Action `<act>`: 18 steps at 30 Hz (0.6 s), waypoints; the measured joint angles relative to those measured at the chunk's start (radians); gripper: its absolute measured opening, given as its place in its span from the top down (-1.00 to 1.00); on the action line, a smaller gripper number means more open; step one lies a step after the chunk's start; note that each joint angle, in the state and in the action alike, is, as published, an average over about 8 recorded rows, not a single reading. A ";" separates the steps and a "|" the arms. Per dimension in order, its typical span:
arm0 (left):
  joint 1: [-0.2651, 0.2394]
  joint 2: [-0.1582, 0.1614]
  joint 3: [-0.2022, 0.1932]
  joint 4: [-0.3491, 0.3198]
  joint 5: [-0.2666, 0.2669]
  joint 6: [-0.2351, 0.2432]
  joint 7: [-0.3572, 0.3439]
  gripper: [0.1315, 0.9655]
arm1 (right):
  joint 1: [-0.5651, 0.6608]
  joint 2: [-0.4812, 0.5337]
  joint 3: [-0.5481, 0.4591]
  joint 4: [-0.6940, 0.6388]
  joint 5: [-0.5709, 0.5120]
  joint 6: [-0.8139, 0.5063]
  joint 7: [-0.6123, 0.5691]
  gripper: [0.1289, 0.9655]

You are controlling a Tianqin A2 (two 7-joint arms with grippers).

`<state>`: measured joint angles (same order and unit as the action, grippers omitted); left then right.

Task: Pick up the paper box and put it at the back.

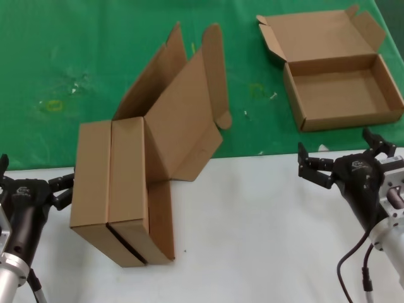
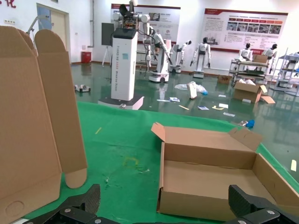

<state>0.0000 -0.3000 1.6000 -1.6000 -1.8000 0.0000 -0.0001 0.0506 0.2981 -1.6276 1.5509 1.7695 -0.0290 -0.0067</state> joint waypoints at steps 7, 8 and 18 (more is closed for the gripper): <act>0.000 0.000 0.000 0.000 0.000 0.000 0.000 -1.00 | 0.000 0.000 0.000 0.000 0.000 0.000 0.000 -1.00; 0.000 0.000 0.000 0.000 0.000 0.000 0.000 -1.00 | 0.000 0.000 0.000 0.000 0.000 0.000 0.000 -1.00; 0.000 0.000 0.000 0.000 0.000 0.000 0.000 -1.00 | 0.000 0.000 0.000 0.000 0.000 0.000 0.000 -1.00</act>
<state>0.0000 -0.3000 1.6000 -1.6000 -1.8000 0.0000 0.0000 0.0506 0.2981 -1.6276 1.5509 1.7695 -0.0290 -0.0067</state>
